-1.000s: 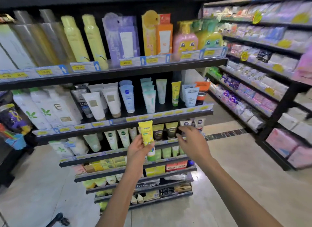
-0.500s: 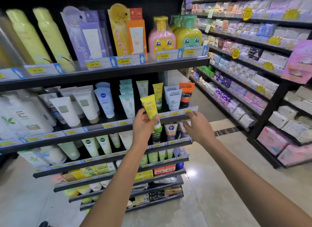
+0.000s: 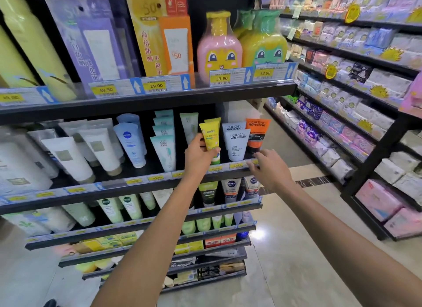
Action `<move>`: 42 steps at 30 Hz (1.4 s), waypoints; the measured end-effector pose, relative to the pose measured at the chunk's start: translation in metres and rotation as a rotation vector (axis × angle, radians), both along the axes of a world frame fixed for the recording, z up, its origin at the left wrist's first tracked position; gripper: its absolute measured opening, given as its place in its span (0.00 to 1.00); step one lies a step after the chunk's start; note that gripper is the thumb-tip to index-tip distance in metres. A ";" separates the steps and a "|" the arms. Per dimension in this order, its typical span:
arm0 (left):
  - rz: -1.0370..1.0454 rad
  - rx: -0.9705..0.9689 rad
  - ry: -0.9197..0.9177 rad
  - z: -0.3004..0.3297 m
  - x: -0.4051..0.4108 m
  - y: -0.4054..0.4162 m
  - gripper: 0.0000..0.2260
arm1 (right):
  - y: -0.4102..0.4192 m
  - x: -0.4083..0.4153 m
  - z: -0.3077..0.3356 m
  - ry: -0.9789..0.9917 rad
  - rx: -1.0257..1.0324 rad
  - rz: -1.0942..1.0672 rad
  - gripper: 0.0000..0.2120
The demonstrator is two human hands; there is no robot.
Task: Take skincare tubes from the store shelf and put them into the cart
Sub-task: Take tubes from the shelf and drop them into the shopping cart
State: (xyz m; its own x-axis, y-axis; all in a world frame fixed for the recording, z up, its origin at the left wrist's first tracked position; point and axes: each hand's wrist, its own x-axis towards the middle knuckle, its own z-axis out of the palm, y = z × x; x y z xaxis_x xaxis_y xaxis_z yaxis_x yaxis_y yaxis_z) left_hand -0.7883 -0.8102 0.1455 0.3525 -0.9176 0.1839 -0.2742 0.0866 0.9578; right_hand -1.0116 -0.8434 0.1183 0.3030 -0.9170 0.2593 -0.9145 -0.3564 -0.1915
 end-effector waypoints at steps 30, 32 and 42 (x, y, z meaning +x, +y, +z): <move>0.052 0.131 -0.176 -0.013 -0.018 -0.008 0.20 | -0.010 -0.019 -0.017 0.045 -0.069 0.146 0.20; 0.073 0.148 -0.207 -0.012 -0.018 -0.005 0.22 | -0.005 -0.019 -0.014 0.039 -0.034 0.147 0.21; 0.229 0.186 -0.505 -0.031 -0.022 0.093 0.26 | 0.042 -0.020 -0.021 -0.048 -0.105 0.237 0.24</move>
